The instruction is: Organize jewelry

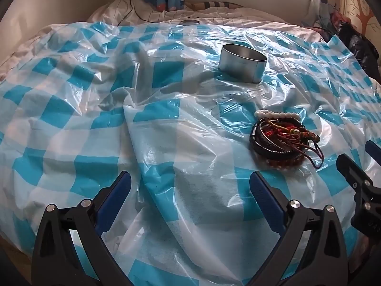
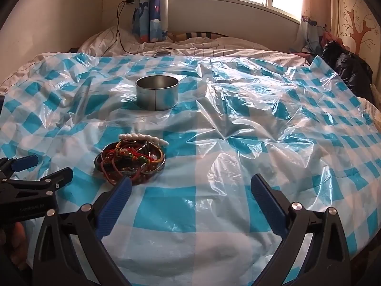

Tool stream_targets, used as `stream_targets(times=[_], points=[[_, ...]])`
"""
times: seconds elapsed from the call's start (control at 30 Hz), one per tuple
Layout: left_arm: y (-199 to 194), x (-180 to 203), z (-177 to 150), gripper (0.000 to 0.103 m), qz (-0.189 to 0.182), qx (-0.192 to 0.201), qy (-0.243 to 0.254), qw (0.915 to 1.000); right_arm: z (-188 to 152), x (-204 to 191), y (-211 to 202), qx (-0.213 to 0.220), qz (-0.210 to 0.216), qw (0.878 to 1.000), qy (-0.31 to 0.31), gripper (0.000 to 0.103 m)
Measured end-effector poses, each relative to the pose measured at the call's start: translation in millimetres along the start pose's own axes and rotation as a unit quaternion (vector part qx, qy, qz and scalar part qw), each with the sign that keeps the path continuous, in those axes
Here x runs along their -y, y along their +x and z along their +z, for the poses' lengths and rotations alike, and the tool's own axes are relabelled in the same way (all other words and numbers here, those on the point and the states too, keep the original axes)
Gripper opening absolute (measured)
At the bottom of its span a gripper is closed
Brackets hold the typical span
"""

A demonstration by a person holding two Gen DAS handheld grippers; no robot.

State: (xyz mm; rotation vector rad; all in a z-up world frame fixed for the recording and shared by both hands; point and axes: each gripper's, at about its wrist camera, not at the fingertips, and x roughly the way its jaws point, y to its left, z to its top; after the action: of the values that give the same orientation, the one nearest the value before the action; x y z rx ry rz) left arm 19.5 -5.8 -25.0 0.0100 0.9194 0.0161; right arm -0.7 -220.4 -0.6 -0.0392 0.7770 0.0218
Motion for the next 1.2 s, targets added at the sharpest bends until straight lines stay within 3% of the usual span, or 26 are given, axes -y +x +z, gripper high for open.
stream_targets(times=[1.2], points=[[2.5,8.6,-1.7,0.096,0.006,-0.006,0.022,0.9997,-0.1,-6.0,2.7,-0.006,0.017,1.000,-0.003,0.096]])
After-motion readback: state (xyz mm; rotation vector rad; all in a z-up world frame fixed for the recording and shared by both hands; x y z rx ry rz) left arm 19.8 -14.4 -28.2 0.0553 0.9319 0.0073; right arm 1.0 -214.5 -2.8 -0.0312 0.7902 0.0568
